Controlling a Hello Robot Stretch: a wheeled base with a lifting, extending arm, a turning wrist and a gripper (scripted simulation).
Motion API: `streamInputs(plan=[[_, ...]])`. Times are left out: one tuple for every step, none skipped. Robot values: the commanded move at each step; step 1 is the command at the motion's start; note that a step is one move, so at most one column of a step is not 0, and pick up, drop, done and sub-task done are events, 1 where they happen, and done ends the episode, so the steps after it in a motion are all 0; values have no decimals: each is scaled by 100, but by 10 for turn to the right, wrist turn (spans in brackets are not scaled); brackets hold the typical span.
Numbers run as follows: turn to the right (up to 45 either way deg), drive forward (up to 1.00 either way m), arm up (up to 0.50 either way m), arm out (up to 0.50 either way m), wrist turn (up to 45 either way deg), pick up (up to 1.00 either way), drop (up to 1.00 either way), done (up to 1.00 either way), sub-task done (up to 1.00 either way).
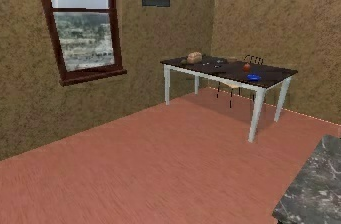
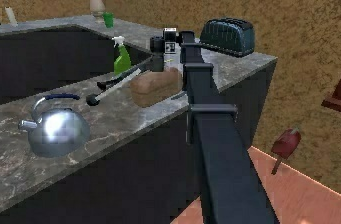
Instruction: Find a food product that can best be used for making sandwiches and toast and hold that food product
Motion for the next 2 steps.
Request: streamInputs(plan=[[0,0,0,0,450,0,0,0,0],[0,0,0,0,180,0,0,0,0]])
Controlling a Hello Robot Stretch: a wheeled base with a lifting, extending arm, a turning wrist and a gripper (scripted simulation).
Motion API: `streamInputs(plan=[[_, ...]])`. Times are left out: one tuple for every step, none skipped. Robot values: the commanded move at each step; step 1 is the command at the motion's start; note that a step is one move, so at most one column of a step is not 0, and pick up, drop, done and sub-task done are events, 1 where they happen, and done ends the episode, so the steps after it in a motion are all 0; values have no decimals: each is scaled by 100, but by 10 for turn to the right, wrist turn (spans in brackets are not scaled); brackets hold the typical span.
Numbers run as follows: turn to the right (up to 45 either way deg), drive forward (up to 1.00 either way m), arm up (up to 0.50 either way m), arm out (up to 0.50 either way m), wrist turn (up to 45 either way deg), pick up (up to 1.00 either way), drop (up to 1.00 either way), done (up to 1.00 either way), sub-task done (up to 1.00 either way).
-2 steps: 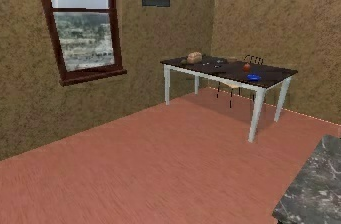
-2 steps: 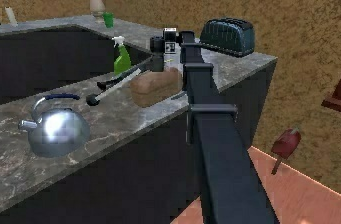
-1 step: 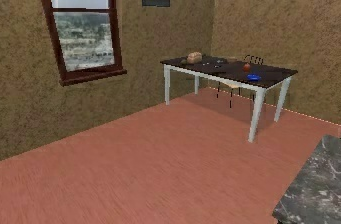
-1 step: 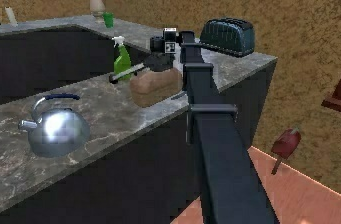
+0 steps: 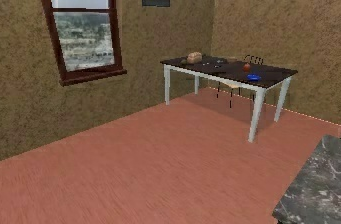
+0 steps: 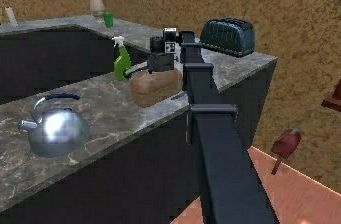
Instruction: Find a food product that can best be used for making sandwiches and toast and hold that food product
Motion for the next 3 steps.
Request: streamInputs(plan=[[0,0,-8,0,0,0,0,0,0],[0,0,0,0,0,100,0,0,0],[0,0,8,0,0,0,0,0,0]])
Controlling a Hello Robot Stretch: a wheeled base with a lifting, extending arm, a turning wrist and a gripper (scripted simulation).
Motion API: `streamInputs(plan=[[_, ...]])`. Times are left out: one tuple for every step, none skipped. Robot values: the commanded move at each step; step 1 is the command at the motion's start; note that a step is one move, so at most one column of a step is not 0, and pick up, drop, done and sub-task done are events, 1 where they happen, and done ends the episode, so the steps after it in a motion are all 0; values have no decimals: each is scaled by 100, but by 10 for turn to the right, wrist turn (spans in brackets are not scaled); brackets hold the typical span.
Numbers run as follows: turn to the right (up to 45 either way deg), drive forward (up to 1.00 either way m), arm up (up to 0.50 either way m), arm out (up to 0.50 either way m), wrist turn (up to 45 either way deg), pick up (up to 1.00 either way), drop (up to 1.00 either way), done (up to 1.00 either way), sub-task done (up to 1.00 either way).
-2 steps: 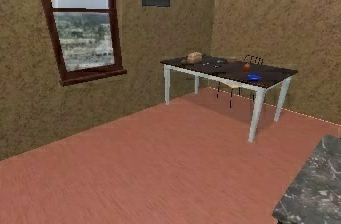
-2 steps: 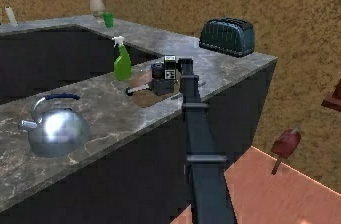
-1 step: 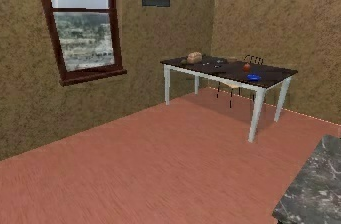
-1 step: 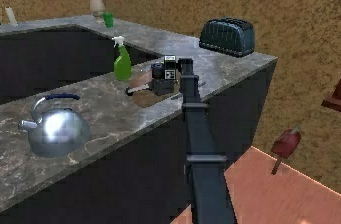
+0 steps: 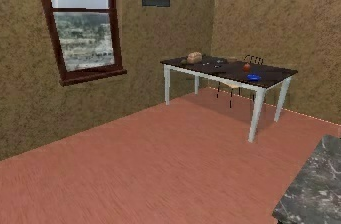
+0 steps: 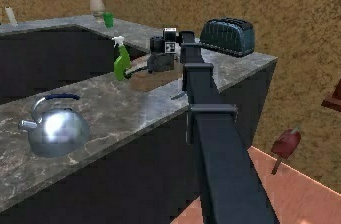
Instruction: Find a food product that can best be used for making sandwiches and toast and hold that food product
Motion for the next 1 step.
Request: streamInputs(plan=[[0,0,0,0,0,0,0,100,0]])
